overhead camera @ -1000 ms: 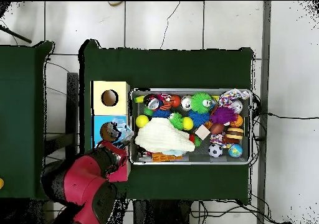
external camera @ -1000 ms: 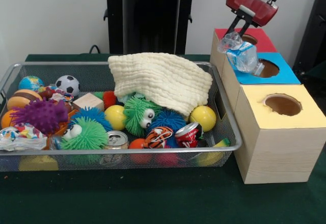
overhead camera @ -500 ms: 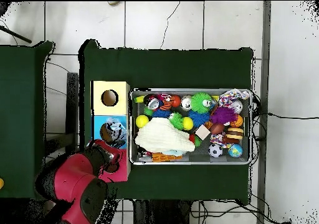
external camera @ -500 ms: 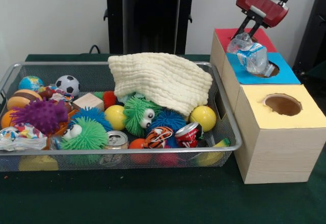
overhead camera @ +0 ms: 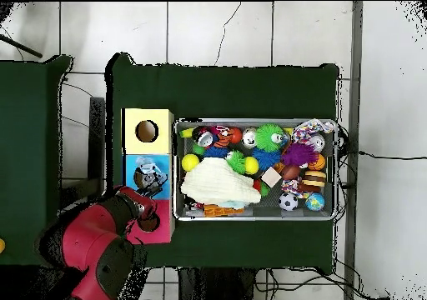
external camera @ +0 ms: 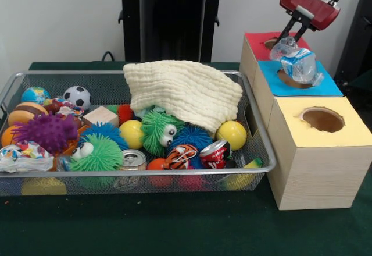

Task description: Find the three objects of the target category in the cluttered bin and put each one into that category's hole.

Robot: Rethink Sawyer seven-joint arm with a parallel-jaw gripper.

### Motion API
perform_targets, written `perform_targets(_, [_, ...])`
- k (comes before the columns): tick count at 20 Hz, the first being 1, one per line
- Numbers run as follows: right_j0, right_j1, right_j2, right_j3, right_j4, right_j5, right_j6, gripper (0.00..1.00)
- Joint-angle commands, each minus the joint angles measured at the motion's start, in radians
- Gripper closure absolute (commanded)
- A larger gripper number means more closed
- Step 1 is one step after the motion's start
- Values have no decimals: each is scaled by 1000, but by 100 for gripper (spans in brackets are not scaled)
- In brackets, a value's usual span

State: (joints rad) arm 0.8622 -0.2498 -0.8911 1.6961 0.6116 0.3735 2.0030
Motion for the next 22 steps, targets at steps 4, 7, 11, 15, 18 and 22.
perform_targets(4, [-4,36,62,-52,72,132,371,0])
perform_targets(7, [-4,39,60,-54,70,123,365,0])
perform_targets(11, [-8,35,63,-55,71,125,363,0])
perform_targets(15, [-13,31,67,-53,65,119,368,0])
perform_targets(18, [-13,31,68,-54,59,120,374,0])
perform_targets(22, [-8,29,68,-52,57,123,391,0])
